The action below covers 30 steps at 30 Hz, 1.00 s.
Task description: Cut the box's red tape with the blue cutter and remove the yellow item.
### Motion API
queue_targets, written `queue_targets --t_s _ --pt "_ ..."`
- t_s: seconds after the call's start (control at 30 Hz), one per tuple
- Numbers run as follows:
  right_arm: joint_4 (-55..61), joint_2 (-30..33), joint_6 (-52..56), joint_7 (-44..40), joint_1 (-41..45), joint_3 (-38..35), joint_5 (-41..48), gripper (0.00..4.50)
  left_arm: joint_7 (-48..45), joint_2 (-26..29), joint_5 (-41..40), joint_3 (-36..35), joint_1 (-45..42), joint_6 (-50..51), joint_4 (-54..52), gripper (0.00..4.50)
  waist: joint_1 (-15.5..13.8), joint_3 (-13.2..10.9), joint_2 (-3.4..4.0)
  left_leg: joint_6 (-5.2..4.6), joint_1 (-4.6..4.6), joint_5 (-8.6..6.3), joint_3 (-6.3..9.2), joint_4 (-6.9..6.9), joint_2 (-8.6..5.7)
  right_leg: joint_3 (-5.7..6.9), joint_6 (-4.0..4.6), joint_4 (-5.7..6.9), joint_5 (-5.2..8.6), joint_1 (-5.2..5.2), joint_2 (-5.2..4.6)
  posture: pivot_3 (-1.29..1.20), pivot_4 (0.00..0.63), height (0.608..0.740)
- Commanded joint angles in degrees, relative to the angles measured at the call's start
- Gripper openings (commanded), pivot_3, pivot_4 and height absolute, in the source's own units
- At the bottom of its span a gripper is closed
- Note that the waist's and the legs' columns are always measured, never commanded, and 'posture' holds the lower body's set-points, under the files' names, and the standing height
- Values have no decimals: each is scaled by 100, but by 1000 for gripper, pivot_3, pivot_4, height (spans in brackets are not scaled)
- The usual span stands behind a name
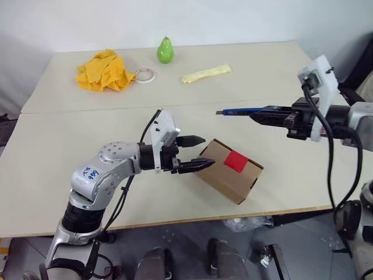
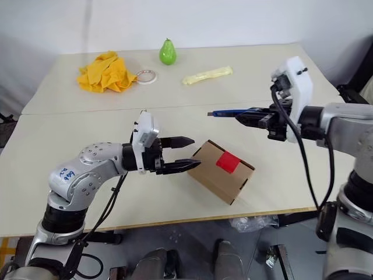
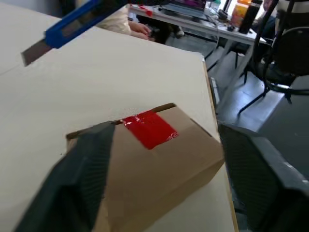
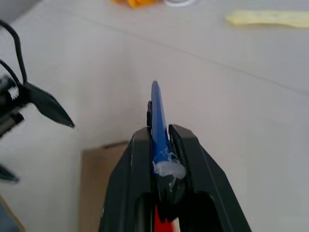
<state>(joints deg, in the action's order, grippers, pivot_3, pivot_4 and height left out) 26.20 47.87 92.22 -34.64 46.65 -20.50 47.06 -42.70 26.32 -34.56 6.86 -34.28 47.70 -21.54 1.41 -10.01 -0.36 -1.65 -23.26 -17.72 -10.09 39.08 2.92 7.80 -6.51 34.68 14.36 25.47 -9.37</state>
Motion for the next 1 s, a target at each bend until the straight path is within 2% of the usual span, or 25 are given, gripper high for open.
queue_targets --t_s 0.03,0.27,0.3,0.5,1.0 --pt "539 448 28 61 -330 -26 342 169 -129 138 223 415 -190 78 56 2328 16 0 -1 0 1 0 0 -1 0 0 0 -1 0 0 1 0 150 740" --pt "861 488 28 343 -677 65 598 169 -27 64 837 1038 -393 44 643 145 -7 -2 -4 -3 6 2 -4 2 -1 -8 0 2 0 0 -1 0 150 740" --pt "897 468 28 377 -711 90 604 169 15 11 916 1073 -421 10 745 32 -21 -2 -4 -3 5 2 -3 2 -1 -8 0 2 0 0 -1 0 150 740" --pt "873 424 -84 505 -792 256 511 169 -78 -156 1202 1228 -529 -230 1040 0 -128 -2 -4 -7 1 1 -3 3 -4 -5 -2 -4 -2 0 -5 0 150 740" --pt "790 648 -509 460 -1242 404 322 169 -342 -288 1431 1284 -584 -343 1076 0 -139 -3 -5 -9 0 1 -2 4 -5 -5 -3 -3 -2 0 -7 0 150 740"
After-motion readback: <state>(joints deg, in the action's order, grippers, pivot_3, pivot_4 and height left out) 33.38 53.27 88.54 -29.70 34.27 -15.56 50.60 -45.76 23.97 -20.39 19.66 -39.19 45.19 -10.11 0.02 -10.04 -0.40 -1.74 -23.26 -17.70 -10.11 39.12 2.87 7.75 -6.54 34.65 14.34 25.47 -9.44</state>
